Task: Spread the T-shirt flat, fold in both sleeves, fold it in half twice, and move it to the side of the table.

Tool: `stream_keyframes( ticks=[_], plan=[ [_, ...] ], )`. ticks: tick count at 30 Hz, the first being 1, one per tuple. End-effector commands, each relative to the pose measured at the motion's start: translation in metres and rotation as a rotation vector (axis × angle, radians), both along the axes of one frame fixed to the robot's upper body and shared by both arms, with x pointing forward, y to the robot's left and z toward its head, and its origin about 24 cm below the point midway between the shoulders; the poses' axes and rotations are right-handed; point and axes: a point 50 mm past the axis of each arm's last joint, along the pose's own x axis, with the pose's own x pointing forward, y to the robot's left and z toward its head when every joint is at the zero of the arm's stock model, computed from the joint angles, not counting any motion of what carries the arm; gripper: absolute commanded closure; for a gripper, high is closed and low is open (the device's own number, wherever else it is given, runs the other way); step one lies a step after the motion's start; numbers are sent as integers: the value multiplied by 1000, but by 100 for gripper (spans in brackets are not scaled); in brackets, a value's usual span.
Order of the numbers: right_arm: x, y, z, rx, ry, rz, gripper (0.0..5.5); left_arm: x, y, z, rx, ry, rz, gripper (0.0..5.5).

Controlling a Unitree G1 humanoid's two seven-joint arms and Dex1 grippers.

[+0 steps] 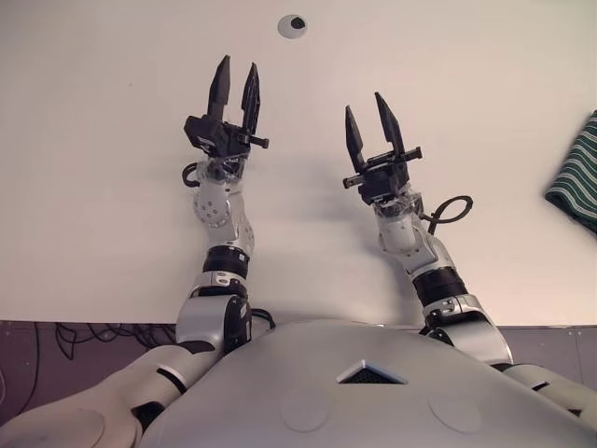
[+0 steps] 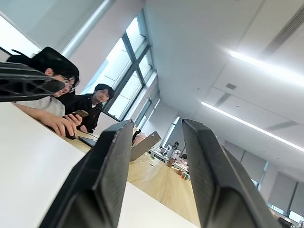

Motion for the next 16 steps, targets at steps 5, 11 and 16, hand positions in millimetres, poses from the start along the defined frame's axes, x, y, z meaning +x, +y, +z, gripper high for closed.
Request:
stream_keyframes(
  ticks=[5,11,16],
  plan=[
    [2,-7,-19,-10,89,28,365,-23,19,-16,17,1,149,367],
    [18,-7,-10,162,146,70,365,-40,37,-22,13,7,249,367],
    [33,-15,-8,307,234,85,365,-38,43,-25,14,28,275,367]
  ],
)
